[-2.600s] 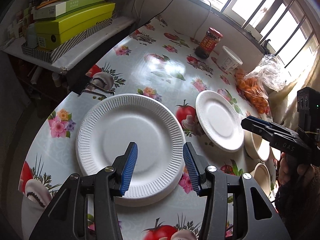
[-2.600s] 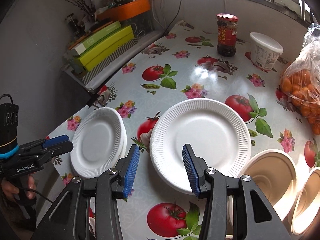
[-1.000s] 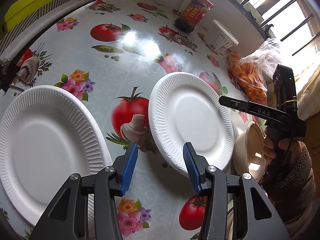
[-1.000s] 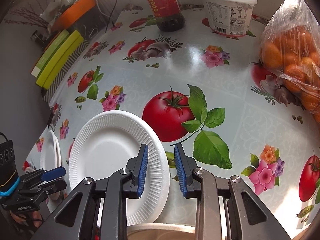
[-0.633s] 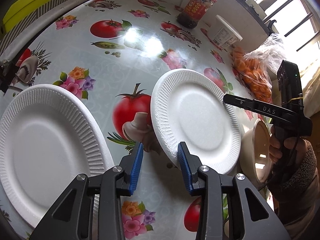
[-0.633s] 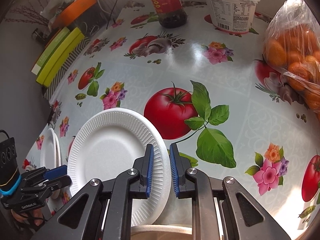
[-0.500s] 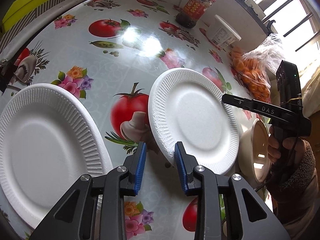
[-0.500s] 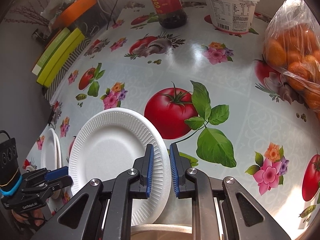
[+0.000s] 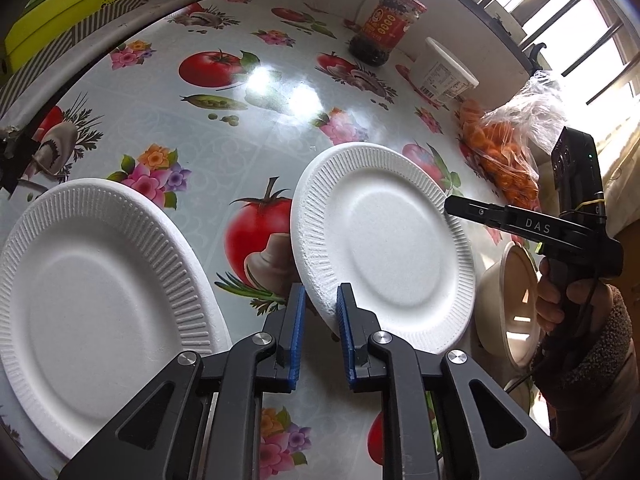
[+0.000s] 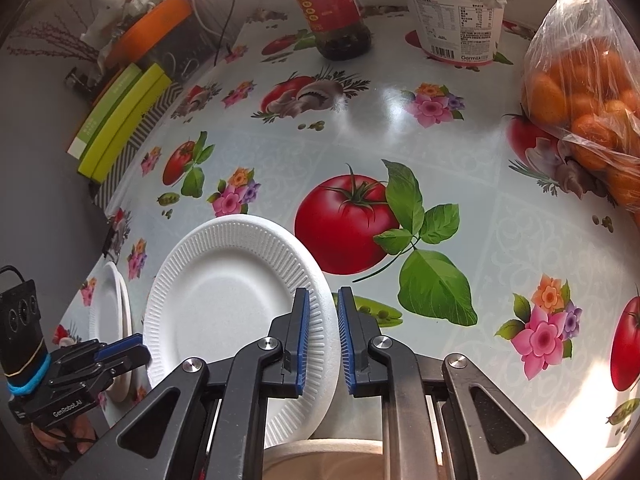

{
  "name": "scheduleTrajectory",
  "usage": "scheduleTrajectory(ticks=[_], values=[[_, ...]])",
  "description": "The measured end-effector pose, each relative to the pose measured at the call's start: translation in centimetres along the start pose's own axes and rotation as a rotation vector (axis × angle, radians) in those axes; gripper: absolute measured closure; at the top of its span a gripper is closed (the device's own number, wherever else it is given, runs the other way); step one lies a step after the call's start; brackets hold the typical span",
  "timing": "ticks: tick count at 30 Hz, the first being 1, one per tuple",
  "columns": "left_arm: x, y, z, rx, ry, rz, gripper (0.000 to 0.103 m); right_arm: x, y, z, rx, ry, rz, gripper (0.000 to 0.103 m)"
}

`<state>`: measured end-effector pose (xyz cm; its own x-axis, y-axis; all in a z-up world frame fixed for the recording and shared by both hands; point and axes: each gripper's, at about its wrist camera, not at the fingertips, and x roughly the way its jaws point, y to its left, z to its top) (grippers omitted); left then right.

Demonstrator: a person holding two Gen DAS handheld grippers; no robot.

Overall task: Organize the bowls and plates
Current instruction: 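Lift the held plate and carry it toward the plate stack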

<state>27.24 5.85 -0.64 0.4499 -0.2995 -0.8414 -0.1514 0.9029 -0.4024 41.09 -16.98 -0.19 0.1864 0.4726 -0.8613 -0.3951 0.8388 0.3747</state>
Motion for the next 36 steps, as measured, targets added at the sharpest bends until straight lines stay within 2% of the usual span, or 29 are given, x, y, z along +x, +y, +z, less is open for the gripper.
scheduleTrajectory(ticks=[10,20,36], values=[[-1.1,0.5,0.0,-0.011,-0.023,0.001,0.086,-0.7,1.2,0.1,-0.003,-0.013,0.002,0.089],[-3.9,1.5,-0.1,-0.013,-0.068,0.0,0.086,-2.0,3.1,-0.4,0.002,-0.03,0.035,0.089],[-7.9,5.2,-1.5,-0.064,-0.119,0.029,0.086,-2.9,8.5,-2.3,-0.018,-0.04,0.101,0.089]])
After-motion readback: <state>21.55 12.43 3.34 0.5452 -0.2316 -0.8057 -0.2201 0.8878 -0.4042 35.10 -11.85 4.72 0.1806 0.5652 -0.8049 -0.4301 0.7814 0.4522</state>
